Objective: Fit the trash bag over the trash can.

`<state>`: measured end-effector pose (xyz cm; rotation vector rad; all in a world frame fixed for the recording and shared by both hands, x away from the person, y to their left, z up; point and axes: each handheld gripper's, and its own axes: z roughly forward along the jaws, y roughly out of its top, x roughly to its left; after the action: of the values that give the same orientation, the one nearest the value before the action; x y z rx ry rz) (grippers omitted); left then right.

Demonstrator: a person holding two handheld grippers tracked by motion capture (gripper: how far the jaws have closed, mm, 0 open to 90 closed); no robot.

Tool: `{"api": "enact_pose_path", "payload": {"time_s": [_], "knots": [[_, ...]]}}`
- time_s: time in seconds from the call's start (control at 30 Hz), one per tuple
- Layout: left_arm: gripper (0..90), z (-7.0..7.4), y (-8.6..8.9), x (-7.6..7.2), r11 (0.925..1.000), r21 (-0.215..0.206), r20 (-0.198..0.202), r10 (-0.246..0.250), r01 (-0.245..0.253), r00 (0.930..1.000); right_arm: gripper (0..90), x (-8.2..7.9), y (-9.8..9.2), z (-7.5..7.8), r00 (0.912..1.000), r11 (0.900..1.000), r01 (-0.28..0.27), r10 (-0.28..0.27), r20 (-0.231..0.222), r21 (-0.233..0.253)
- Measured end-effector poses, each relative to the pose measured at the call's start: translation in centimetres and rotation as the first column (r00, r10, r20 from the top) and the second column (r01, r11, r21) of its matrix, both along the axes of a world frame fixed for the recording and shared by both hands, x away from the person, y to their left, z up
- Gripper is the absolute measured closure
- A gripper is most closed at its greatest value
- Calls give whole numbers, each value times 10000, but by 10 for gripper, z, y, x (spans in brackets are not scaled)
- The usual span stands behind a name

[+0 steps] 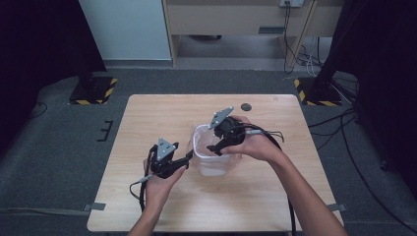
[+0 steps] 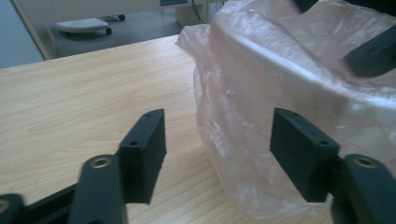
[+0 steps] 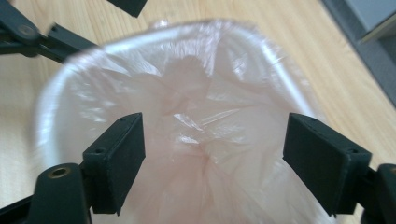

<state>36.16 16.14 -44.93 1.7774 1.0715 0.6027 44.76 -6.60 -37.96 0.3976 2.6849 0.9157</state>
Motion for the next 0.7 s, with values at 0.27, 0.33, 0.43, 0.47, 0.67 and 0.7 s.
{"api": "enact_pose_path", "payload": {"time_s": [0.27,0.33,0.43,0.47,0.67,0.7], "knots": [[133,-5,23,8,9957,174,-382,912,-906,9951,136,-15,-45,19,9949,9738,861,-951,332,2104],[109,-7,26,10,9952,205,-508,971,-961,9940,108,-15,-57,18,9897,9634,1239,-1374,407,2377],[86,-10,29,12,9946,266,-620,1014,-999,9929,82,-16,-75,14,9818,9479,1686,-1858,389,2703],[82,-11,30,13,9946,313,-649,1010,-991,9928,79,-16,-80,14,9802,9432,1770,-1948,366,2813],[56,-11,37,14,9944,275,-570,1037,-1023,9930,76,-16,-116,1,9569,8929,2739,-2903,-81,3572],[54,-11,38,14,9944,297,-527,1033,-1019,9933,76,-15,-121,-3,9518,8862,2892,-3065,-101,3619]]}}
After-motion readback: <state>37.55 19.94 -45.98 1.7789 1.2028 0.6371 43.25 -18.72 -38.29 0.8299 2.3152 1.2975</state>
